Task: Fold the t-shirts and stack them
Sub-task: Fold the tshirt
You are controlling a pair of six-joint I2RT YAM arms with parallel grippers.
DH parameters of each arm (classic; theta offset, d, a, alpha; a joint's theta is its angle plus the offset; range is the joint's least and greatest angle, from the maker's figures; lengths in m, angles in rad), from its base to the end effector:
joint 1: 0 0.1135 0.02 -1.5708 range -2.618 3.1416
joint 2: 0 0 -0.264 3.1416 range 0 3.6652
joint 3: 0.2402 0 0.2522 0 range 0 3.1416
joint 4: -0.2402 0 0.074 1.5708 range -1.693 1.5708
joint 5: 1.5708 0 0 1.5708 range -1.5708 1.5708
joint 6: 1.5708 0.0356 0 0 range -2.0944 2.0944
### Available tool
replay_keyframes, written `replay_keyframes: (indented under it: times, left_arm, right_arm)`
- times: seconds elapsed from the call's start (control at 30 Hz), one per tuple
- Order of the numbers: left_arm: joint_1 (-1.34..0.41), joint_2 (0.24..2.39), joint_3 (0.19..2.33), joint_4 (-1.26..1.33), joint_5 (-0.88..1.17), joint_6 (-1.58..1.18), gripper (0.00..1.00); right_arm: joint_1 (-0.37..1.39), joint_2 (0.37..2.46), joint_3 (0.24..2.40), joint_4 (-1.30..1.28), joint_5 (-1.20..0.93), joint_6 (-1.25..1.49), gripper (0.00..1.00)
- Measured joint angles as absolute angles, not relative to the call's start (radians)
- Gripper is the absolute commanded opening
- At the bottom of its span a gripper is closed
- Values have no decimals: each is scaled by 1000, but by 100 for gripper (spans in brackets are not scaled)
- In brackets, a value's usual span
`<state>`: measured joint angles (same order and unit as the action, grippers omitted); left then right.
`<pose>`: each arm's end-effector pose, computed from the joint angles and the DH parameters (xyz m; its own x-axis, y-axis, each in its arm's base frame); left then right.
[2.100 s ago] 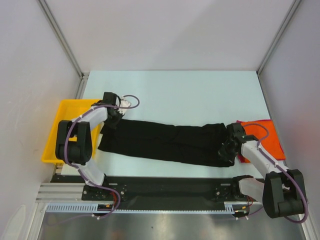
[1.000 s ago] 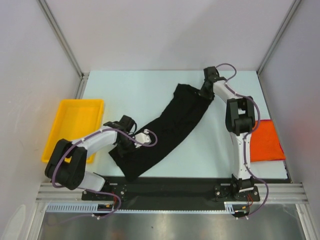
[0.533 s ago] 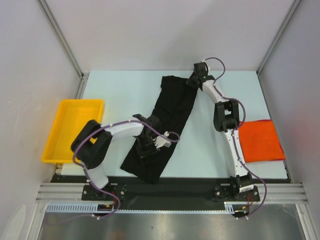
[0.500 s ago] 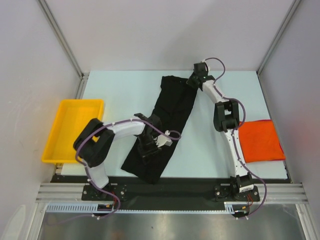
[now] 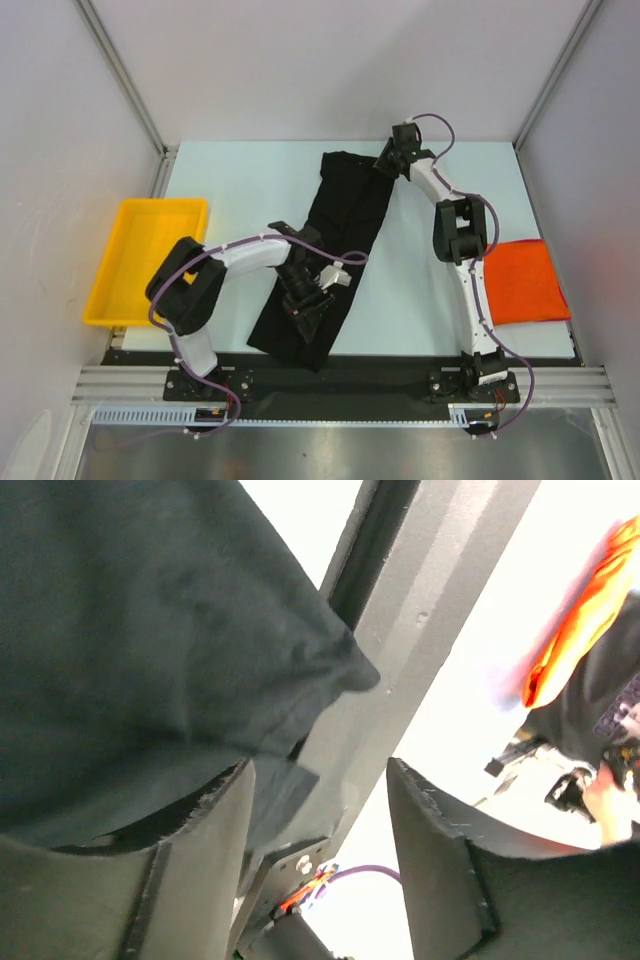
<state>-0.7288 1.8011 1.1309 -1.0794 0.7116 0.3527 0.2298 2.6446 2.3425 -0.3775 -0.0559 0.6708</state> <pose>0.2020 -0.2115 0.1660 -0.5446 0.8369 -0.0551 0.6456 0.3764 -0.6645 0.5730 0.1361 0.1549 -0.6470 0.4860 -0.5875 0.1691 0.8428 0.5110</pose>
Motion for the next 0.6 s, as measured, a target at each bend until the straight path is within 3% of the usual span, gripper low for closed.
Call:
replay_keyframes:
  times: [0.17,0.33,0.6]
  left_arm:
    - [-617,1665,1144,-1103,728,368,64]
    - [-485,1473,1100,-1024,633,339,58]
    - [-451,1571,1026,-944,483,284,59]
  right_arm:
    - [202,2451,2170,-371,-63,666,35]
    - [136,2305,2056,-332,-38,694,36]
    - [68,2434,2059,-293,-81,840,44]
